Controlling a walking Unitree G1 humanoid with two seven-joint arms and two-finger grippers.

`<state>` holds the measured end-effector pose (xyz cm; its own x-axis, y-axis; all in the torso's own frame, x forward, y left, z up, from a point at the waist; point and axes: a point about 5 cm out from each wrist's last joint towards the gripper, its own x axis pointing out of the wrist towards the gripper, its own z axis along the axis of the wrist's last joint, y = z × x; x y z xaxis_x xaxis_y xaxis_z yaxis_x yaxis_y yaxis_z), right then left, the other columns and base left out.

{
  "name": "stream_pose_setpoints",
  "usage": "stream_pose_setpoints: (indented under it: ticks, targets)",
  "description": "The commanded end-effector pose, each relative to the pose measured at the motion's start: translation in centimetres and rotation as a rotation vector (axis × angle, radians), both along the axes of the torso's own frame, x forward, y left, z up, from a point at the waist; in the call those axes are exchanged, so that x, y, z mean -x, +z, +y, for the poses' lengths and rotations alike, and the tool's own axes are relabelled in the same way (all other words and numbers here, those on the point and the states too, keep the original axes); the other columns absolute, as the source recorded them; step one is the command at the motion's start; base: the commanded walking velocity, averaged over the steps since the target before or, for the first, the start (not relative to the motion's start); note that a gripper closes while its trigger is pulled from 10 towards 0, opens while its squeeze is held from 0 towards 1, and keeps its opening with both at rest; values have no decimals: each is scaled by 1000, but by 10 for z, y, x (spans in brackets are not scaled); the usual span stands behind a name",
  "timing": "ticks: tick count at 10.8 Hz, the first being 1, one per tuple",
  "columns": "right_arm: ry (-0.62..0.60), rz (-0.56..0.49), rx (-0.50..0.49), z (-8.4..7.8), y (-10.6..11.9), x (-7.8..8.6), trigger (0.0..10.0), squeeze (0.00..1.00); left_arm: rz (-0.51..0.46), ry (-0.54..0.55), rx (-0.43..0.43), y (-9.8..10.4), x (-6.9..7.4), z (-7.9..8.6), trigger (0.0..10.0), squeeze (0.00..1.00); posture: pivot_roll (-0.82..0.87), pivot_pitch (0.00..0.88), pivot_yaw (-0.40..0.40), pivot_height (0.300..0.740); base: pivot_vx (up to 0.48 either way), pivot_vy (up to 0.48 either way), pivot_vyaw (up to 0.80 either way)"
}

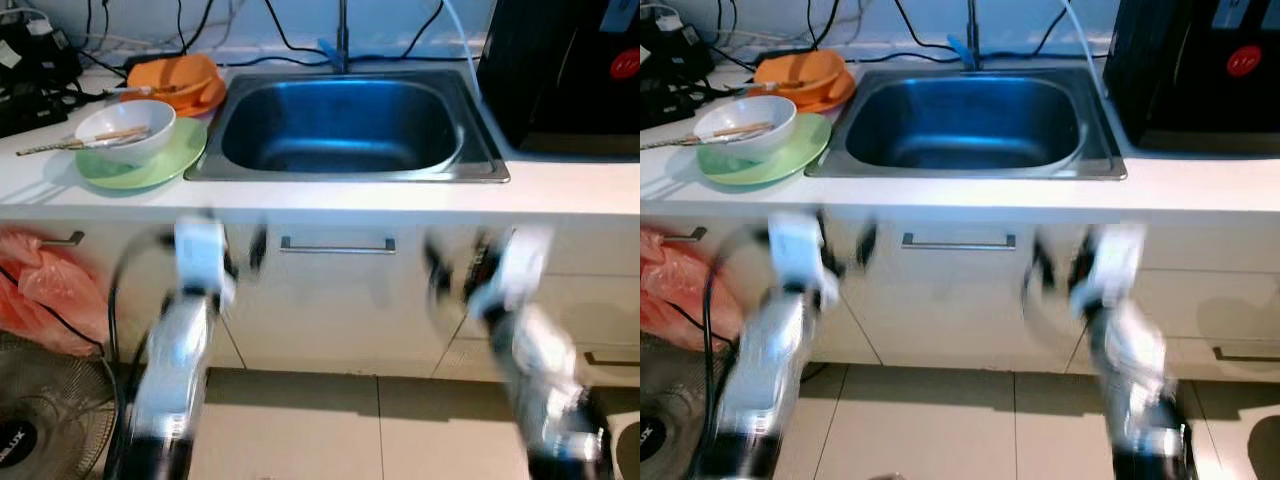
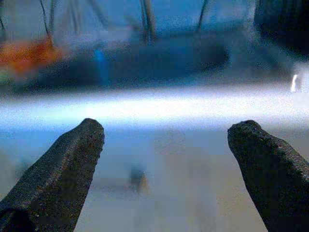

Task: Kitchen organization

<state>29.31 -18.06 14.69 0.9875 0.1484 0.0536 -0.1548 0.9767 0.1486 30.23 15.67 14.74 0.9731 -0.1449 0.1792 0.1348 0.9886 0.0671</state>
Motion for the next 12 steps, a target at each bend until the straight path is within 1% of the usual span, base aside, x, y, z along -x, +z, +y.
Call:
stream_pose_setpoints:
  ticks: [1, 2, 3, 4, 5, 6, 7, 8, 9, 10, 11, 12]
  targets:
    - [-18, 30, -58, 0, 1, -1, 10000, 0, 10, 14, 39, 2, 0, 2, 10000, 0, 71, 0, 88, 740, 0, 0, 0]
    - [-46, 101, -114, 6, -9, 3, 10000, 0, 37, 56, 45, -5, 5, 3, 10000, 0, 77, 0, 78, 740, 0, 0, 0]
    - [-71, 124, -101, 13, -13, 8, 10000, 0, 63, 127, 64, -9, 7, 4, 10000, 0, 80, 0, 73, 740, 0, 0, 0]
    - [-1, 62, -101, 34, -5, 17, 10000, 0, 130, 210, 34, -18, 8, 13, 10000, 0, 82, 0, 71, 740, 0, 0, 0]
    - [3, 23, -30, 38, 1, 19, 10000, 0, 128, 132, 33, -18, 11, 10, 10000, 0, 78, 0, 69, 740, 0, 0, 0]
    - [29, 16, -34, 36, 3, 19, 10000, 0, 141, 98, 59, -21, 12, 9, 10000, 0, 74, 0, 71, 740, 0, 0, 0]
    - [41, 32, -15, 17, 6, 14, 10000, 0, 171, 25, 57, -25, 14, 0, 10000, 0, 62, 0, 53, 740, 0, 0, 0]
    - [25, 34, 53, 12, 9, 9, 10000, 0, 178, -7, 43, -25, 12, -8, 10000, 0, 52, 0, 44, 740, 0, 0, 0]
    - [35, 25, 56, 11, 11, 7, 10000, 0, 177, -28, 11, -26, 10, -15, 10000, 0, 54, 0, 36, 740, 0, 0, 0]
    - [42, 14, 64, 14, 15, 7, 10000, 0, 188, -93, 9, -29, 14, -30, 10000, 0, 45, 0, 25, 740, 0, 0, 0]
    - [-1, 28, 53, 16, 15, 6, 10000, 0, 217, -110, 36, -35, 20, -36, 10000, 0, 20, 18, 2, 740, 0, 0, 0]
    - [-12, 5, 71, 22, 20, 8, 10000, 0, 219, -162, 17, -37, 23, -38, 10000, 0, 15, 36, 10, 740, 0, 0, 0]
